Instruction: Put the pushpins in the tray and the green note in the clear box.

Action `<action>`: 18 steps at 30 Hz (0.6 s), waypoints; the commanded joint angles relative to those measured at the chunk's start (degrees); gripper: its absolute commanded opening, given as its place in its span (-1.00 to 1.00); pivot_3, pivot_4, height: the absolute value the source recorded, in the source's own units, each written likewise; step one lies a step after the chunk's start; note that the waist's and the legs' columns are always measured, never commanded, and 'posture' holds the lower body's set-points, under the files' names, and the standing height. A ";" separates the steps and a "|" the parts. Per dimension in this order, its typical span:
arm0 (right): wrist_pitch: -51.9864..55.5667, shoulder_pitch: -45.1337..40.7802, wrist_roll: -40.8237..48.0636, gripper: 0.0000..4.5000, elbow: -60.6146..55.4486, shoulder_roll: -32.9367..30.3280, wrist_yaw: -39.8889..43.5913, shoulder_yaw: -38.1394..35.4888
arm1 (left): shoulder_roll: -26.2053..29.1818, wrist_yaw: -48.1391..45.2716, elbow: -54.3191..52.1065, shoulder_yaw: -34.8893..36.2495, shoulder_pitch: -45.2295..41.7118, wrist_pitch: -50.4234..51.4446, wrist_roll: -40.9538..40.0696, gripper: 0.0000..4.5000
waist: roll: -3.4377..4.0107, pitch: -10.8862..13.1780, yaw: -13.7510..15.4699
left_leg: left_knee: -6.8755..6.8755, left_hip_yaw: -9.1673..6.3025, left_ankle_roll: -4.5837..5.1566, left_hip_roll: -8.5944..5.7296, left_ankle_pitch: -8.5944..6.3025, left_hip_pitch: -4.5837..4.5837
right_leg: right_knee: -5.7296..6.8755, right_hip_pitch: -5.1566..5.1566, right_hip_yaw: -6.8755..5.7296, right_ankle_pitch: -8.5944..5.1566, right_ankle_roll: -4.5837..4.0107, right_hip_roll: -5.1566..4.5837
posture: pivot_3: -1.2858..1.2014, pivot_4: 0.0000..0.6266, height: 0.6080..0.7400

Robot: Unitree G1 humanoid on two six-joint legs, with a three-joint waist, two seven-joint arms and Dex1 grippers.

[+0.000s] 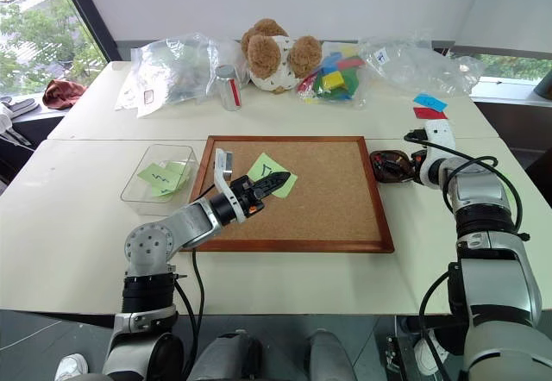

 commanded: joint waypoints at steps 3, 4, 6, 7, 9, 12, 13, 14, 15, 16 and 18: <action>6.24 1.82 3.07 0.99 -16.37 -3.23 4.81 -2.02 | 0.96 -1.06 -3.06 -1.12 0.31 -0.35 -0.47 -1.00 | 0.00 0.00 0.05 | -0.02 -0.01 0.00 0.00 0.00 -0.01 | 0.00 -0.02 0.00 0.00 0.00 0.00 | 0.03 -0.52 1.00; 7.84 2.80 3.88 0.99 -19.91 -3.63 5.98 -2.03 | 1.48 -1.31 -3.61 -1.42 0.48 -0.26 -0.28 -1.00 | 0.00 0.00 0.12 | -0.03 -0.01 0.00 0.00 0.00 -0.01 | 0.00 -0.02 0.00 0.00 0.00 0.00 | 0.03 -0.52 1.00; 10.87 5.16 6.05 0.99 -28.12 -4.68 8.99 -1.78 | 2.84 -2.00 -5.40 -2.13 1.00 -0.13 -0.21 -1.00 | 0.00 0.00 0.10 | -0.04 -0.02 0.00 0.00 0.00 -0.01 | -0.01 -0.02 -0.01 0.00 0.00 0.00 | 0.03 -0.52 1.00; 12.33 6.40 7.48 0.99 -32.73 -5.16 10.73 -1.61 | 3.63 -2.26 -6.32 -2.24 1.33 0.01 -0.57 -1.00 | 0.00 0.00 0.10 | -0.04 -0.03 0.00 0.00 0.00 -0.01 | -0.01 -0.02 0.00 0.00 0.00 0.00 | 0.03 -0.52 1.00; 14.91 8.63 10.55 0.99 -41.09 -5.81 13.90 -1.38 | 5.47 -3.06 -8.60 -2.35 2.14 0.35 -1.44 -1.00 | 0.01 0.00 0.09 | -0.03 -0.03 0.00 0.00 -0.01 -0.01 | -0.01 -0.02 0.00 0.00 0.00 -0.01 | 0.03 -0.52 1.00; 17.04 10.99 14.34 0.99 -50.44 -6.32 17.11 -1.14 | 8.01 -4.08 -11.95 -1.63 3.70 1.01 -4.57 -1.00 | 0.01 0.00 -0.08 | -0.04 -0.04 0.00 0.02 -0.01 0.00 | 0.00 -0.02 0.01 0.00 0.00 -0.01 | 0.03 -0.52 1.00; 17.74 11.35 15.50 0.99 -53.10 -6.21 17.65 -1.07 | 9.08 -4.32 -13.04 -1.00 4.36 1.44 -6.42 -1.00 | 0.01 0.00 -0.03 | -0.04 -0.05 0.00 0.02 -0.01 0.01 | 0.01 -0.02 0.01 0.00 0.00 -0.01 | 0.03 -0.52 1.00; 18.28 11.60 16.27 0.99 -54.86 -6.11 17.91 -1.08 | 9.91 -4.41 -13.74 -0.66 4.83 1.63 -7.82 -1.00 | 0.01 0.00 -0.05 | -0.03 -0.05 0.00 0.02 -0.01 0.01 | 0.01 -0.02 0.02 0.00 0.00 -0.01 | 0.03 -0.52 1.00; 18.97 11.65 16.96 0.99 -56.24 -5.96 17.91 -1.11 | 11.10 -4.87 -14.62 -0.58 5.38 1.78 -8.81 -1.00 | 0.01 0.01 -0.04 | -0.04 -0.05 0.00 0.02 -0.01 0.01 | 0.01 -0.02 0.03 0.00 0.00 -0.02 | 0.03 -0.52 1.00; 20.22 11.47 18.15 0.99 -57.96 -5.44 17.82 -0.99 | 13.78 -6.40 -16.44 -0.20 6.27 2.56 -10.43 -1.00 | 0.01 0.01 0.01 | -0.04 -0.05 0.00 0.02 -0.02 0.01 | 0.01 -0.03 0.03 0.00 0.00 -0.02 | 0.03 -0.52 1.00; 21.89 11.30 20.02 0.99 -61.10 -4.50 17.64 -0.34 | 19.36 -8.36 -19.18 1.41 7.98 3.69 -14.51 -1.00 | 0.00 0.02 -0.16 | -0.06 -0.07 0.01 0.02 -0.02 0.01 | 0.01 -0.04 0.02 0.00 0.00 -0.03 | 0.03 -0.52 1.00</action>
